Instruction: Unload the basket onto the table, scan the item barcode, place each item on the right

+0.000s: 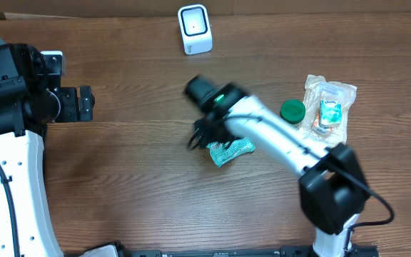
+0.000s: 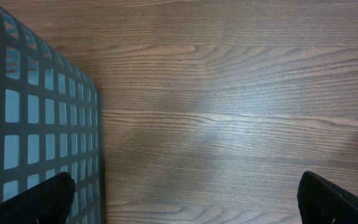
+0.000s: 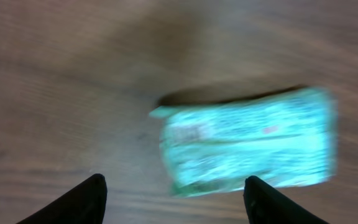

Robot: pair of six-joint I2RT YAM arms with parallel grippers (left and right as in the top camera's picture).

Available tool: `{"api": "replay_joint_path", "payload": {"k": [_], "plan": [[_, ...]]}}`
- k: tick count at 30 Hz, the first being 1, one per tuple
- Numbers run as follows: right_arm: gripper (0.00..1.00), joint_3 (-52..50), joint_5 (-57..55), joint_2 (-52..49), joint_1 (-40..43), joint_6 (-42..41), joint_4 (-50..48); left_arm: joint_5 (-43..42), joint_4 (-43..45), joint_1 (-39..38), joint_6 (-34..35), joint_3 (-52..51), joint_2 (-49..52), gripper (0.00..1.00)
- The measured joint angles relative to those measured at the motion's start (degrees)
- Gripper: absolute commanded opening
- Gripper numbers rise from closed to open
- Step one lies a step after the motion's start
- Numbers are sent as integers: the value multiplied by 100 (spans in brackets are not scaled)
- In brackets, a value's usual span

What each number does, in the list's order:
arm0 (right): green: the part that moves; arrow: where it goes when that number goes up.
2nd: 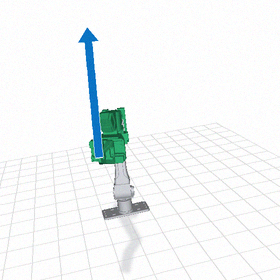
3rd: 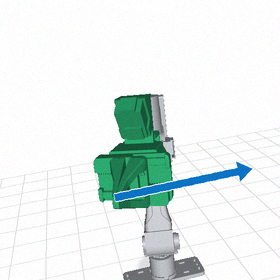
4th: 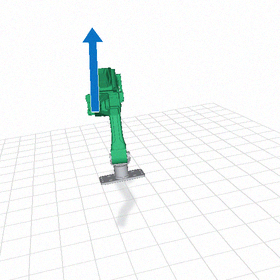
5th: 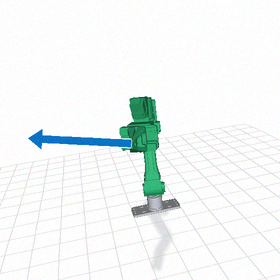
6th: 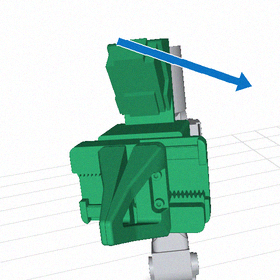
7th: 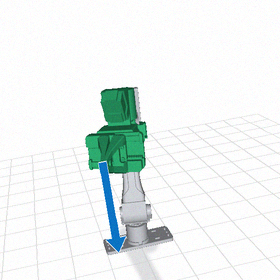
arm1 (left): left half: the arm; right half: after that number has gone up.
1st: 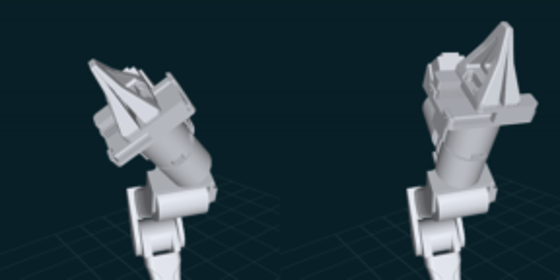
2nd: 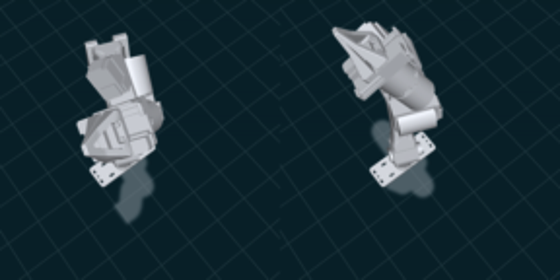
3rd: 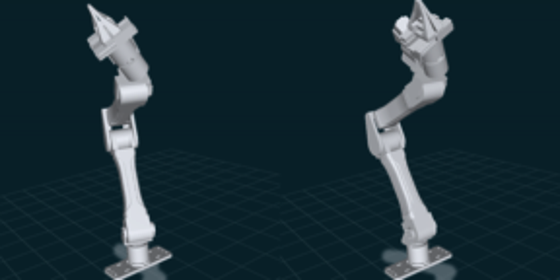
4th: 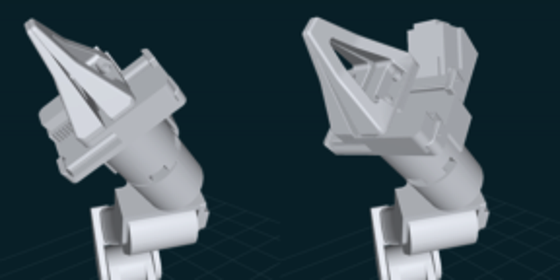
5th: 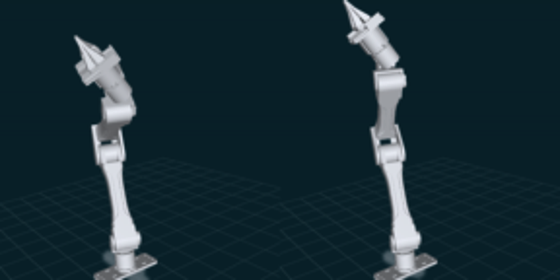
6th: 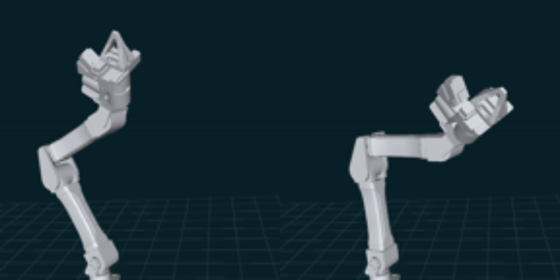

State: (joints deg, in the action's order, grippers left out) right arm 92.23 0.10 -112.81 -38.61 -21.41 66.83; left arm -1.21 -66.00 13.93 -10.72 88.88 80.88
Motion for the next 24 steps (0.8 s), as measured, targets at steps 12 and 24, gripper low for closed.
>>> {"api": "replay_joint_path", "payload": {"k": [12, 24], "plan": [[66, -623, 2162, 20, 2422, 1652, -223, 0, 0, 0, 0, 0, 0, 100], [41, -2048, 2730, 20, 2544, 2111, -1615, 0, 0, 0, 0, 0, 0, 100]]}}
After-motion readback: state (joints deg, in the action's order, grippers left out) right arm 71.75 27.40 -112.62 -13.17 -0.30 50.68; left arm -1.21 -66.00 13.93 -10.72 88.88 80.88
